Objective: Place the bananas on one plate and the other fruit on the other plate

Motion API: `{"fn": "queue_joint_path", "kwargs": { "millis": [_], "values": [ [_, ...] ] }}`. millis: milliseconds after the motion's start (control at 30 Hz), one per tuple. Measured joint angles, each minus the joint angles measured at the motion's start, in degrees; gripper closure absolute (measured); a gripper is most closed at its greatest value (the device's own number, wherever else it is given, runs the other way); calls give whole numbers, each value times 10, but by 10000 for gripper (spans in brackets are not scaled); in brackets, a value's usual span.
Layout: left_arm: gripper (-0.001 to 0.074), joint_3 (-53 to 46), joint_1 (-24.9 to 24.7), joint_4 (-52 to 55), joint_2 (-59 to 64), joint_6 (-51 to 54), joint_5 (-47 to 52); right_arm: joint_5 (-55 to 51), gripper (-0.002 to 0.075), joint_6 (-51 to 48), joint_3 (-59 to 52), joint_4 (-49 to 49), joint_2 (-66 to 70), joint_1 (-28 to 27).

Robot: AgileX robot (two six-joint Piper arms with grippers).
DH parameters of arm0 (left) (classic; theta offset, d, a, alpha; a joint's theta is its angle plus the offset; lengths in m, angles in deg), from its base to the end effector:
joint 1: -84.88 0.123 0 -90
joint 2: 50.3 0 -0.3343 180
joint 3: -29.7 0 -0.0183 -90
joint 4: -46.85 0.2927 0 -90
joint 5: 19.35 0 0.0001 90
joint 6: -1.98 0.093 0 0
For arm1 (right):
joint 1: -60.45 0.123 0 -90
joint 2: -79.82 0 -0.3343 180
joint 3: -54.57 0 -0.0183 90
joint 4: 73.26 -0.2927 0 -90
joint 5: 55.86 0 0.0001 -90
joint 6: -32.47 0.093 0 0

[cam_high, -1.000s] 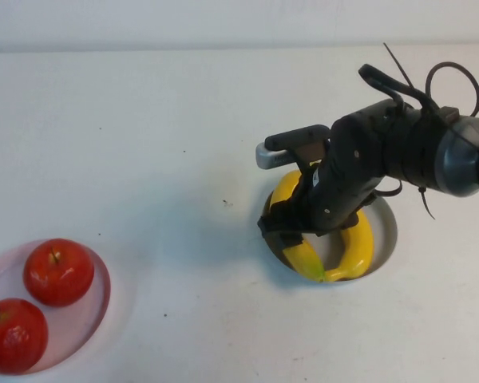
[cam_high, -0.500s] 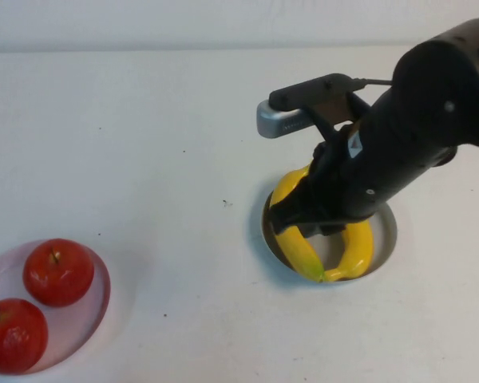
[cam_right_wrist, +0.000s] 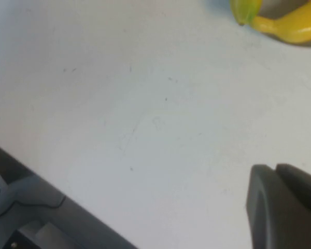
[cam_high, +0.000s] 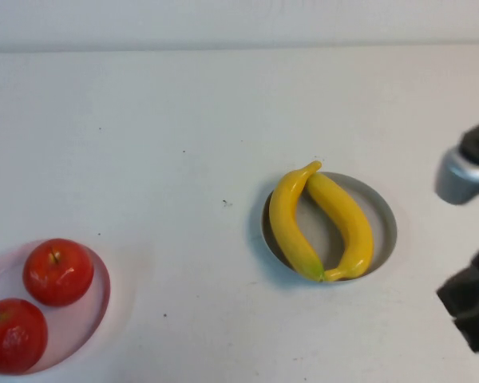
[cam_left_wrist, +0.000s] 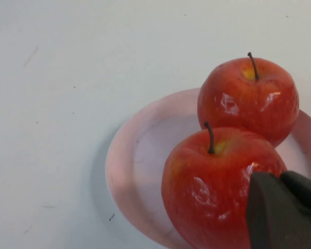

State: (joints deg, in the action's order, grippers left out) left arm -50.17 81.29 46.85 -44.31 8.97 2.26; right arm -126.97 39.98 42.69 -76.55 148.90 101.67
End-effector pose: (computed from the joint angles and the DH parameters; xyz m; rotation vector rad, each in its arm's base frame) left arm 0.0467 -0.0029 0.1693 0.1730 1.8679 0.0408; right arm 0.1548 0.1424 0.4173 -0.7763 2.5861 0.3495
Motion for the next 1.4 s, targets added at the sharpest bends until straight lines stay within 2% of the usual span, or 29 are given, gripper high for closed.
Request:
{"fn": "queue_joint_path", "kwargs": {
  "millis": [333,433,533,600,767,933,1033,1167,1400],
  "values": [
    [734,0,0,0,0,0,0,16,741,0,-121,12,-220,0],
    [734,0,0,0,0,0,0,78,741,0,-186,20,-261,0],
    [734,0,0,0,0,0,0,188,741,0,-276,38,-294,-2],
    [734,0,0,0,0,0,0,287,741,0,-339,45,-315,-31],
    [734,0,0,0,0,0,0,532,741,-1,-513,33,-387,-170],
    [734,0,0,0,0,0,0,664,741,-1,-646,23,-486,-274],
    [734,0,0,0,0,0,0,681,741,-1,-677,23,-549,-308],
    [734,0,0,0,0,0,0,659,741,-1,-678,24,-617,-325],
    [734,0,0,0,-1,0,0,591,741,-34,-678,26,-629,-333]
  ]
}}
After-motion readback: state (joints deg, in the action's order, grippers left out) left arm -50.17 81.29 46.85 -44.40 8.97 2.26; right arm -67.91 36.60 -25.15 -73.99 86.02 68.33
